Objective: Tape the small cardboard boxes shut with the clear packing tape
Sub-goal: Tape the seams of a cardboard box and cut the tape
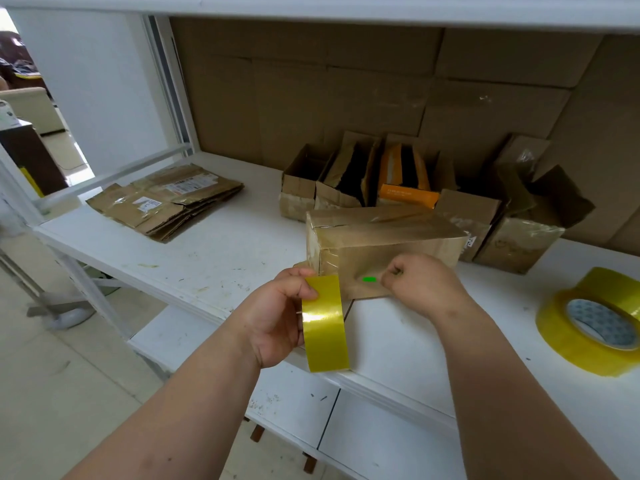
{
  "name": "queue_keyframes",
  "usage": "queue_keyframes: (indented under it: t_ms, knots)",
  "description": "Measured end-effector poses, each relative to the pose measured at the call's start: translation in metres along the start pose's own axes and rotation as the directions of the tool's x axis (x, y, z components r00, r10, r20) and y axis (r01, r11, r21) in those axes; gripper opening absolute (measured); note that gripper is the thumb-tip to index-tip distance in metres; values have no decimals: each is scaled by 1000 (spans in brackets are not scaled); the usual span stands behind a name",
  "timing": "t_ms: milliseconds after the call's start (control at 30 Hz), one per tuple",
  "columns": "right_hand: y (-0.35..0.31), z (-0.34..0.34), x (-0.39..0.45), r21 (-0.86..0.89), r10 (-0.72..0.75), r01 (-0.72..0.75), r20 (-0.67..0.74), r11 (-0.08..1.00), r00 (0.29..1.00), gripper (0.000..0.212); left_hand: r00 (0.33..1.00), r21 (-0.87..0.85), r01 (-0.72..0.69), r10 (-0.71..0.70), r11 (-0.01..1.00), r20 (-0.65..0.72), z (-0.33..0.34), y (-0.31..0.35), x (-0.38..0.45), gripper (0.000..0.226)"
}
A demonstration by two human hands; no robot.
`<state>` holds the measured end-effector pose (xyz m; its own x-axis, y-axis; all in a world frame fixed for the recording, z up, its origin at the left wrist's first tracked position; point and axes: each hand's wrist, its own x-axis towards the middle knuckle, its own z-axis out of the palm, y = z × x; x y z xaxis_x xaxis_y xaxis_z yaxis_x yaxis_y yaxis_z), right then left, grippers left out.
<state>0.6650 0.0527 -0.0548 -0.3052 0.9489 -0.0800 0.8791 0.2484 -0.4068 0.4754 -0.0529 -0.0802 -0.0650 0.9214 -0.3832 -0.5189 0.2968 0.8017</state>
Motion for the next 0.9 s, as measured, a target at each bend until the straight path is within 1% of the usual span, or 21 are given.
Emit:
queue_keyframes:
  t_ms: [67, 167, 200, 267, 333, 367, 400, 433, 467, 500, 533, 567, 600, 633, 700, 800, 833, 900]
  knots:
    - [14, 13, -2, 29, 64, -66, 60, 997, 996, 24, 1000, -5, 21, -21, 1000, 1, 1, 1, -1, 41]
    - [24, 34, -4, -46, 150, -145, 112, 988, 982, 33, 999, 1, 39, -39, 999, 5, 1, 1, -1, 54]
    - [25, 38, -4, -55, 169, -164, 105, 985, 980, 34, 999, 5, 44, -44, 999, 15, 2, 1, -1, 55]
    - [28, 43, -4, -82, 191, -186, 64, 979, 979, 36, 998, 18, 49, -50, 999, 25, 5, 2, -2, 47]
    - [30, 42, -6, -192, 197, -191, 13, 963, 980, 32, 999, 39, 50, -50, 998, 2, 8, 3, -4, 37]
    - [31, 41, -7, -247, 191, -189, -16, 951, 981, 29, 999, 42, 51, -51, 998, -17, 10, 4, -5, 37]
    - [30, 39, -10, -254, 179, -185, -49, 949, 983, 27, 998, 39, 51, -49, 998, -30, 11, 4, -6, 38]
    - [26, 39, -12, -196, 167, -183, -93, 963, 982, 28, 998, 36, 49, -47, 998, -40, 12, 5, -5, 38]
    - [18, 38, -15, -69, 158, -168, -133, 983, 978, 30, 998, 31, 47, -45, 998, -45, 12, 5, -5, 37]
    - [9, 37, -18, 111, 153, -138, -143, 984, 978, 28, 998, 28, 46, -44, 999, -47, 13, 5, -5, 34]
    - [-4, 36, -21, 315, 145, -102, -116, 944, 983, 23, 998, 26, 44, -43, 999, -46, 13, 4, -5, 31]
    - [-18, 36, -24, 517, 139, -97, -44, 851, 989, 20, 998, 28, 41, -40, 999, -43, 13, 4, -6, 29]
    - [-31, 36, -28, 666, 126, -126, 48, 735, 991, 21, 999, 34, 42, -40, 999, -37, 14, 4, -6, 30]
    - [-42, 35, -30, 747, 113, -169, 125, 643, 986, 25, 999, 46, 43, -42, 998, -30, 14, 3, -7, 32]
    - [-56, 35, -30, 825, 116, -248, 220, 507, 969, 26, 999, 75, 42, -40, 996, -19, 16, 3, -7, 32]
    - [-65, 32, -32, 876, 151, -321, 285, 360, 947, 9, 999, 114, 44, -42, 993, -17, 15, 2, -6, 23]
    - [-66, 31, -32, 882, 164, -333, 294, 333, 942, 6, 999, 131, 44, -43, 990, -13, 15, 2, -6, 22]
    - [-66, 31, -30, 887, 168, -334, 294, 319, 941, 10, 999, 198, 42, -38, 979, -22, 15, 3, -8, 22]
